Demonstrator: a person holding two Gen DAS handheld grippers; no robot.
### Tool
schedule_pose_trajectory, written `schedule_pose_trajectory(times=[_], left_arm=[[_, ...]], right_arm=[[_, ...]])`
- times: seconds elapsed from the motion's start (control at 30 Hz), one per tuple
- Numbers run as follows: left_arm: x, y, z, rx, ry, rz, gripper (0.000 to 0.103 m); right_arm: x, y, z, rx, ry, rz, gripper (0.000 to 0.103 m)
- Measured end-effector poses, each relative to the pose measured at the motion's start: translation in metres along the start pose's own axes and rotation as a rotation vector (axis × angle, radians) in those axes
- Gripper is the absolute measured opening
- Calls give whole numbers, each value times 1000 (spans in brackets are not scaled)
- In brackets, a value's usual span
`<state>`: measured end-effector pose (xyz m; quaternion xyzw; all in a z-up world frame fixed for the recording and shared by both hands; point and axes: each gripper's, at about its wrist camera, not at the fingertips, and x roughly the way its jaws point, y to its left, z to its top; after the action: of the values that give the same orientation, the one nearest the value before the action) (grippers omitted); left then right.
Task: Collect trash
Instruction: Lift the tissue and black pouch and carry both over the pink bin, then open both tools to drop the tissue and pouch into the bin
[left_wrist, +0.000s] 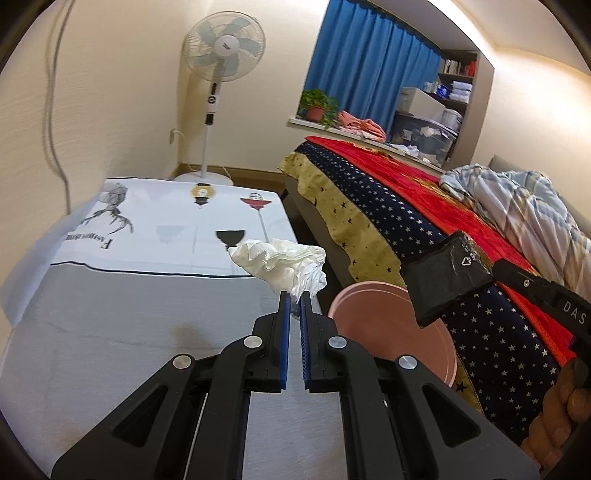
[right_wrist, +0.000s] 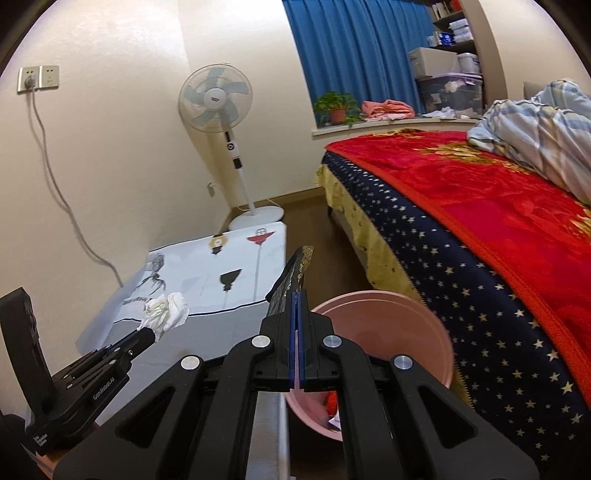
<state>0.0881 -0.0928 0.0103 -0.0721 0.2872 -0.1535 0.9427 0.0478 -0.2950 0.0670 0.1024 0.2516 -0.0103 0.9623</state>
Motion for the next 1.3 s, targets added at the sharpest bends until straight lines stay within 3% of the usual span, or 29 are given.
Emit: schedule_pose_trajectory(times=[0.53, 0.9, 1.3], left_arm=[[34, -51, -7, 109, 16, -110, 5], [64, -74, -15, 130, 62, -184, 5], [86, -88, -25, 154, 111, -205, 5]], right_arm=[[16, -45, -1, 64, -6, -177, 1], [28, -60, -4, 86, 5, -243, 1], [38, -68, -8, 109, 15, -275, 1]])
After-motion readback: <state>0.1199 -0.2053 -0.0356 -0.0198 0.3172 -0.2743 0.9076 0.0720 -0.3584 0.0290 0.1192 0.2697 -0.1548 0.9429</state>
